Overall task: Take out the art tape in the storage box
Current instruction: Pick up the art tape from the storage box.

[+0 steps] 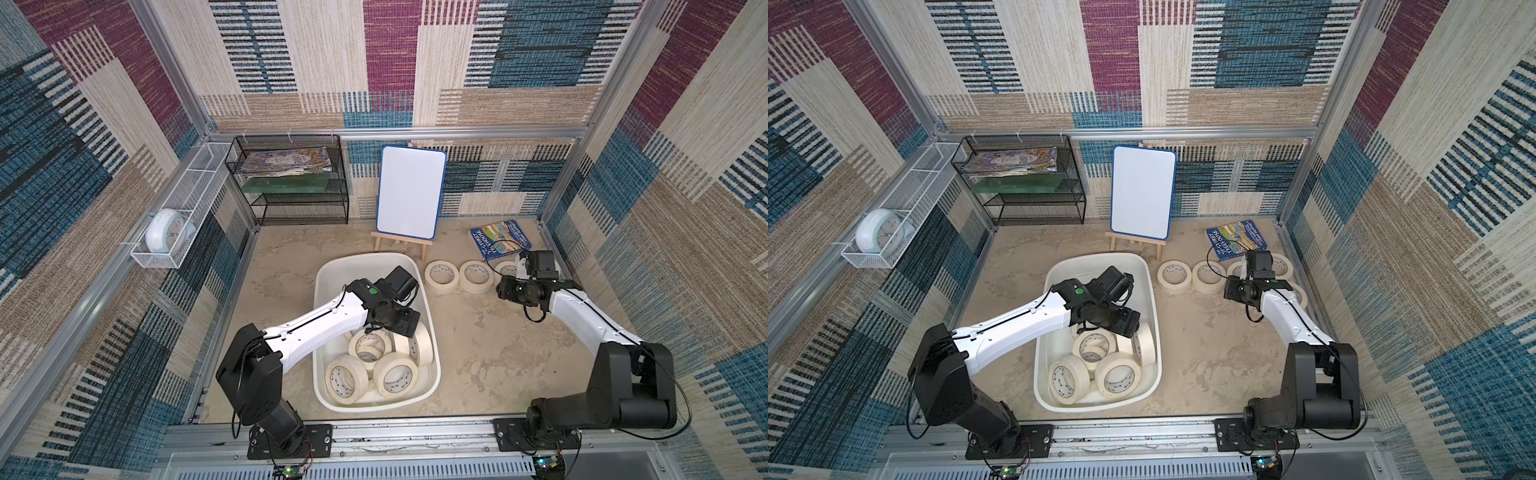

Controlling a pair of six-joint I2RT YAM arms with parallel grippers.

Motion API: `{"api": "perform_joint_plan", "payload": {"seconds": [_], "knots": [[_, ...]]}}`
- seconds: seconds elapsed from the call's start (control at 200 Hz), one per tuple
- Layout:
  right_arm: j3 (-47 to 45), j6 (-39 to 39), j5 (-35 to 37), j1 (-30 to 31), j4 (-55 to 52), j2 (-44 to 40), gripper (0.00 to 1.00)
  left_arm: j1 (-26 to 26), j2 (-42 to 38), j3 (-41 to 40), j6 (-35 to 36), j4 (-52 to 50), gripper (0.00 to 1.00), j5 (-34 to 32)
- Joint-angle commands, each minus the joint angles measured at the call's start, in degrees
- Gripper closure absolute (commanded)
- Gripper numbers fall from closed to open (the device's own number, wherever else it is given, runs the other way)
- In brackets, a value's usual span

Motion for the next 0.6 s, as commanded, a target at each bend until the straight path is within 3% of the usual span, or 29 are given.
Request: {"api": "perform_joint_plan", "payload": {"seconds": [0.0, 0.12, 0.591], "knots": [[0.0, -0.5, 0.3, 0.1, 0.2, -0.3, 0.44, -0.1, 2.6, 0.5, 1.0, 0.7, 0.18, 3.3], [0.1, -0.6, 0.4, 0.1, 0.1, -0.8, 0.45, -0.1, 4.6, 1.1, 2.0, -0.5, 0.22, 4.4], [0.4, -1.0, 0.1, 0.1, 0.2, -0.5, 0.46, -0.3, 4.6, 1.6, 6.5, -12.2, 0.21, -4.4]]}}
